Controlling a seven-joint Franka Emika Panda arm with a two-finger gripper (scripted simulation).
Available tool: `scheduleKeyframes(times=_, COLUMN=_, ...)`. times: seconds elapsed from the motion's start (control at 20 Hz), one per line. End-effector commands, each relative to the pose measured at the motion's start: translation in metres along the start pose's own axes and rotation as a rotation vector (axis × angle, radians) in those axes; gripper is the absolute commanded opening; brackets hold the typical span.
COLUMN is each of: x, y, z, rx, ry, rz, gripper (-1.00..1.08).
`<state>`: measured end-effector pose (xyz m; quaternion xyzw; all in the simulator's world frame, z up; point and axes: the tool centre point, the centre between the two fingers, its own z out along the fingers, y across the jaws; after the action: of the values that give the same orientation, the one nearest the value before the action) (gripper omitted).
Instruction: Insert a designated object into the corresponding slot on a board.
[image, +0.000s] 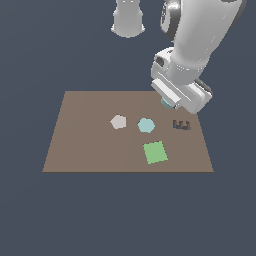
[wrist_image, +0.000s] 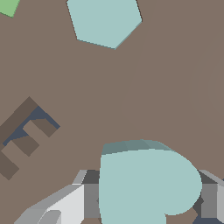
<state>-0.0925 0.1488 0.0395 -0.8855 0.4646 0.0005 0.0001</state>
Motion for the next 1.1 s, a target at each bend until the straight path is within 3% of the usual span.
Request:
scheduleKeyframes(times=0.0, x=-0.013, y=-0.002, z=-0.001, rx=0.0, ry=0.0, rz=0.004, gripper=-1.0)
scheduleKeyframes(times=0.3, x=-0.027, y=-0.005, z=-0.001, rx=0.0, ry=0.0, rz=0.005, gripper=-1.0)
scheduleKeyframes(times=0.95, x=-0.024, y=-0.005, z=0.009, rx=0.0, ry=0.0, rz=0.005, gripper=-1.0)
scheduleKeyframes(times=1.0, x=-0.024, y=-0.005, z=0.009, rx=0.0, ry=0.0, rz=0.005, gripper=1.0)
scheduleKeyframes(times=1.05, x=-0.024, y=-0.005, z=0.009, rx=0.0, ry=0.0, rz=0.005, gripper=1.0)
